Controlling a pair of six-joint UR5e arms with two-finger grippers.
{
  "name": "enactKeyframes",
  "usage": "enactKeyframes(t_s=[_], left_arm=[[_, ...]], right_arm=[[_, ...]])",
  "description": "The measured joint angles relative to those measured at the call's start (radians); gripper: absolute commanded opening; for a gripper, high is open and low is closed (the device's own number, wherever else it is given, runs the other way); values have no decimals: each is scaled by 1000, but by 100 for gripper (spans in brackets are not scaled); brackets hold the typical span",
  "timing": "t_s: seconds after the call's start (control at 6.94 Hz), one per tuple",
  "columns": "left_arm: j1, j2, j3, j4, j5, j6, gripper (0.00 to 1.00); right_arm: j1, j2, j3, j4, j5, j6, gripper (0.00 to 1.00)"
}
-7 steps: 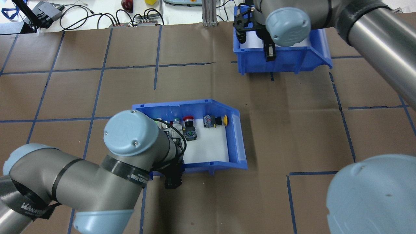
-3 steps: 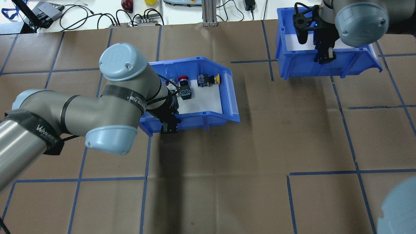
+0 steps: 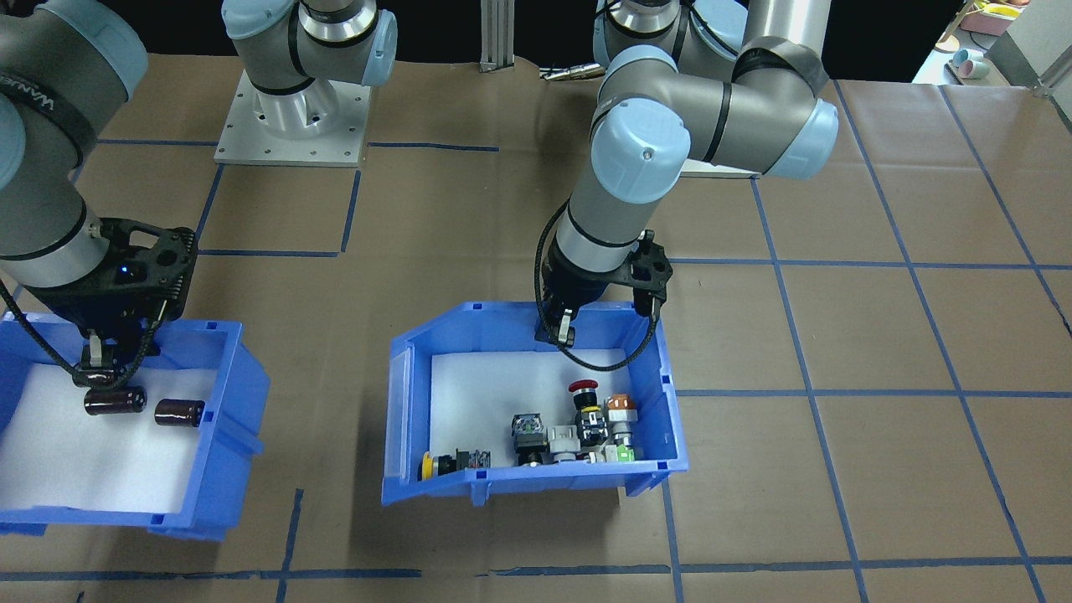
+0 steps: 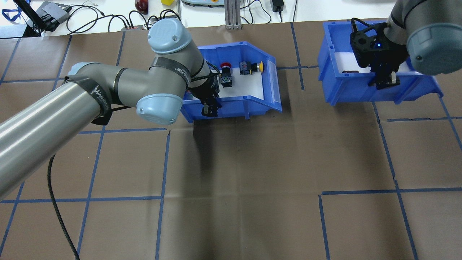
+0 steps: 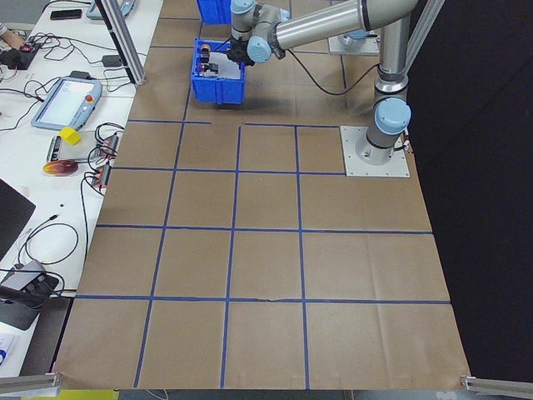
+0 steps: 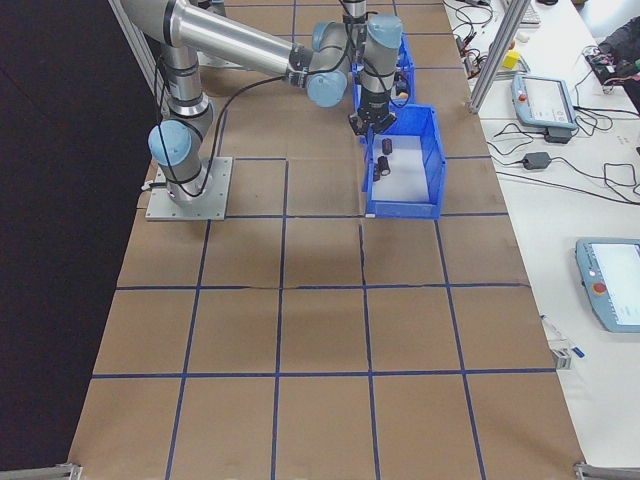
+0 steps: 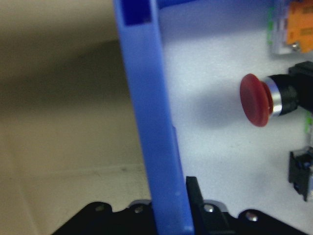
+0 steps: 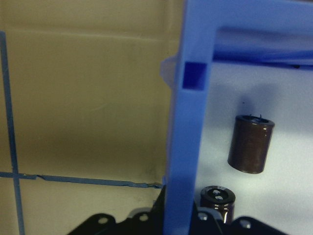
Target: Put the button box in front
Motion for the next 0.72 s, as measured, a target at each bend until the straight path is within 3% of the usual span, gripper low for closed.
enactKeyframes(t_s=[0.14,0.29,0.43,0.58,0.72], left_arm=[[-14,-59,53,15,0,-1,4],[-20,-88,84,20,1,-2,25],[-22,-101,98,22,3,-2,60],[-23,-106,102,22,7,-4,74],[-24,-105,103,23,12,-9,79]], right_arm=[[-30,-46,57,-3,1,-45,8],[-55,-85,99,-5,1,-78,8],[-70,-112,123,-5,1,-94,8],[-76,-123,134,-5,1,-99,8],[-78,-130,145,-3,1,-101,9]])
